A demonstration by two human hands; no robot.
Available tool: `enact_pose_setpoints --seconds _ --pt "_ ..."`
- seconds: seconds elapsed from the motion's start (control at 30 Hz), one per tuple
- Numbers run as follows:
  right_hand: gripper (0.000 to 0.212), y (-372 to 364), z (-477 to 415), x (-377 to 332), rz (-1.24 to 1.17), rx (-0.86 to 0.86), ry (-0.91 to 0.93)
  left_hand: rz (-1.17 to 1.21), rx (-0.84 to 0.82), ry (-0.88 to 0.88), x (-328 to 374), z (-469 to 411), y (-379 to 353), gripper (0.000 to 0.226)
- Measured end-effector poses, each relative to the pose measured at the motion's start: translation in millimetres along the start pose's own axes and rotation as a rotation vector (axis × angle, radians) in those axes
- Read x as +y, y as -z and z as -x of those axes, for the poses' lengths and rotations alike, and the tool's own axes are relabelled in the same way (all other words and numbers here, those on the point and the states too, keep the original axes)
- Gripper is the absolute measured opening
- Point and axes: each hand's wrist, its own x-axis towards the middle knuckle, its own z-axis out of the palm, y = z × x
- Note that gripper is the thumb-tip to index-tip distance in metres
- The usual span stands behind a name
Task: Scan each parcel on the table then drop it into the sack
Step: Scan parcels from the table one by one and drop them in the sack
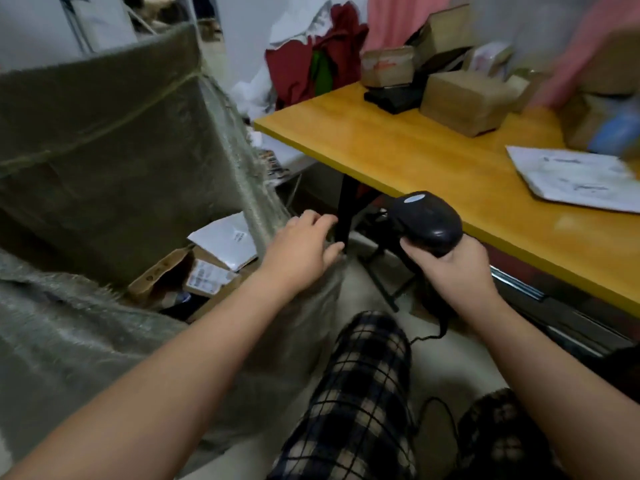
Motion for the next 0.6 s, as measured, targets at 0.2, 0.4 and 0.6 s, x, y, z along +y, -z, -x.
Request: enact_pose_setpoints --seconds 0.2,0.4,0.6 --pt "0.012 100 -5 14 -0.048 0.242 -0.049 0.107 0.032 -0.229 97 -54 -6 0.047" --pt "0.017 181 -8 41 -0.120 0.451 -0.141 0.164 -0.034 -0.364 188 -109 -29 0.045" --pt "0.011 203 -6 62 -0.267 0.537 -0.283 -0.012 -0.193 -0.461 254 -160 -63 0.063"
